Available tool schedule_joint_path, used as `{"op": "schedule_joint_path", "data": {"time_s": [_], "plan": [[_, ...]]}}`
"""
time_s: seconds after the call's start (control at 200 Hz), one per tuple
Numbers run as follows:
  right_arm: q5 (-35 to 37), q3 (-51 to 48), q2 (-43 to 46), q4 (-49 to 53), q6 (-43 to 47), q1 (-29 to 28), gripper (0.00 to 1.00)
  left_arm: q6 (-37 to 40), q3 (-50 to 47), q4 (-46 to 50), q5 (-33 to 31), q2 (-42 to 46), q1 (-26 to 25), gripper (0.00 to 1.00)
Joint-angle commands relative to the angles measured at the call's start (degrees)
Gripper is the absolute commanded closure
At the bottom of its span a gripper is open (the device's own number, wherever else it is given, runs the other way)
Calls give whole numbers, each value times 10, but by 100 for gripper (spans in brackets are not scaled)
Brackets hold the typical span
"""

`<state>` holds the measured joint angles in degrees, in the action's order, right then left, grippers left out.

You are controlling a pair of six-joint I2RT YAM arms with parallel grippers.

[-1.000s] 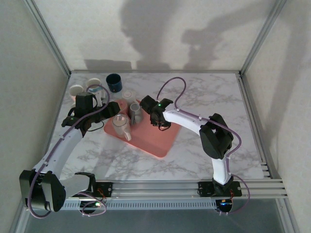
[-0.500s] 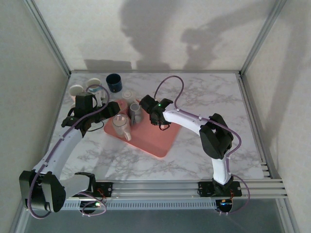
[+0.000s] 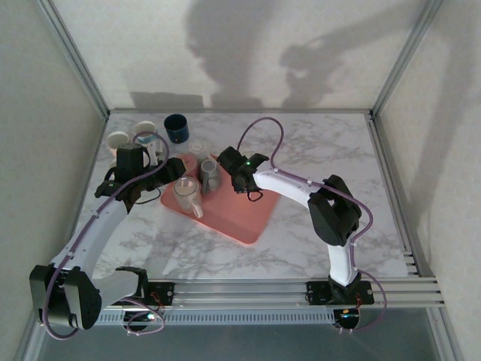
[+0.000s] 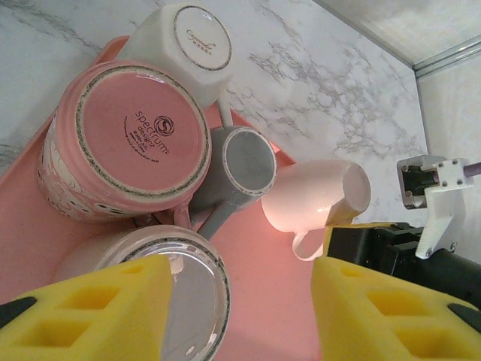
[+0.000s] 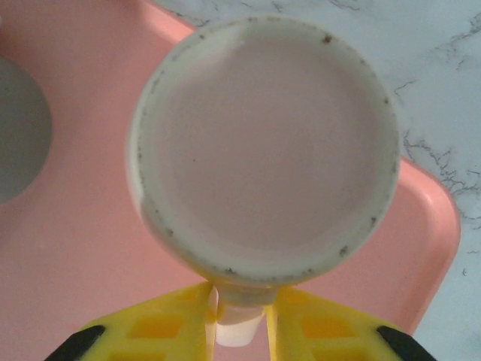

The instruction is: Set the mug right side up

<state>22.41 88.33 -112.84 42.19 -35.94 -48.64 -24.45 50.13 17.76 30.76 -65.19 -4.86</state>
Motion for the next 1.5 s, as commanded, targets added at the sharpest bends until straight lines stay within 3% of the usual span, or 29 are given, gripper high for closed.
{"op": "schedule_joint_path", "data": {"time_s": [0.0,0.275,0.546,0.961,1.492], "plan": [[-3,-11,-12,-6,9,6,75,-5,-6,-9,11,14,5,48],[-3,1,-29,7,-3,7,76,-11,0,-15,15,3,5,48],[2,-10,-9,1,9,7,100,-19,7,-12,16,6,5,49],[-21,-52,79,-35,19,7,100,-70,-13,-55,55,25,5,49],[-104,-150,236,-149,20,13,100,-149,-36,-169,116,61,5,48]]}}
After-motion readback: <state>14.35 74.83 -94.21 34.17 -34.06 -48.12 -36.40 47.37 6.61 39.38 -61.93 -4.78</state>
